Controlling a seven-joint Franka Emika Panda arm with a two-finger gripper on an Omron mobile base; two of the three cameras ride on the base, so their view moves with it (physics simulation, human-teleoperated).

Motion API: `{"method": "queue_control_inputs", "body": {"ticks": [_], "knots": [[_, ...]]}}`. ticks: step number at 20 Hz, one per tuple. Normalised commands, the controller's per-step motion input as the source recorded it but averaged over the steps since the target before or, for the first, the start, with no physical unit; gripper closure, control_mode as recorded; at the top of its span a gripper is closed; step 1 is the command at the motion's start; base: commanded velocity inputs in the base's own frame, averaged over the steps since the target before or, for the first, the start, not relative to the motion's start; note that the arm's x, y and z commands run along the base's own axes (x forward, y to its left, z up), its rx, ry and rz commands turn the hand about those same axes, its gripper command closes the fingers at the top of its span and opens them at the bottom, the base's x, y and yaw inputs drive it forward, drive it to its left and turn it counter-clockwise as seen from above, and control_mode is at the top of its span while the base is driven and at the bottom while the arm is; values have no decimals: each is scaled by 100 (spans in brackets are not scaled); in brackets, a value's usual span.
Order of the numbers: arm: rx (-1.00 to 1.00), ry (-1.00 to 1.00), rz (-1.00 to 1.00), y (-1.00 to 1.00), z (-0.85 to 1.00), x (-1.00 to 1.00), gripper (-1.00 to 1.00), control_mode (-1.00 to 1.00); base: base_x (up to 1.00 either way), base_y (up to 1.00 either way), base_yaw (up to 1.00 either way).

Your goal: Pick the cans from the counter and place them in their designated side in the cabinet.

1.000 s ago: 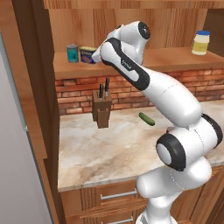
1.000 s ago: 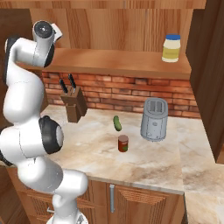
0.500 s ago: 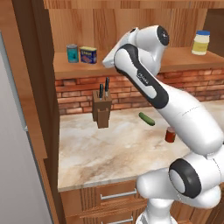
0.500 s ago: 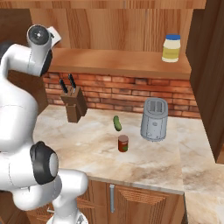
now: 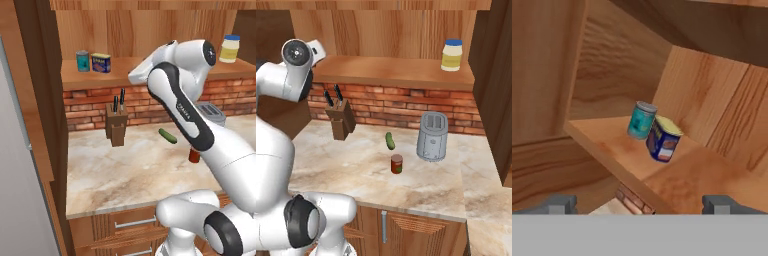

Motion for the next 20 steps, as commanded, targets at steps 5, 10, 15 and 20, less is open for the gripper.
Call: {"method": "queue_control_inputs", "body": {"ticks": [5, 10, 15, 20], "knots": [[1, 10, -14, -22, -6, -52, -100, -100, 0, 0, 0], [0, 23, -16, -27, -6, -38, -100, -100, 0, 0, 0], [-2, 27, -11, -33, -19, -25, -100, -100, 0, 0, 0], [-4, 23, -5, -35, -41, -22, -100, -100, 0, 0, 0]]}}
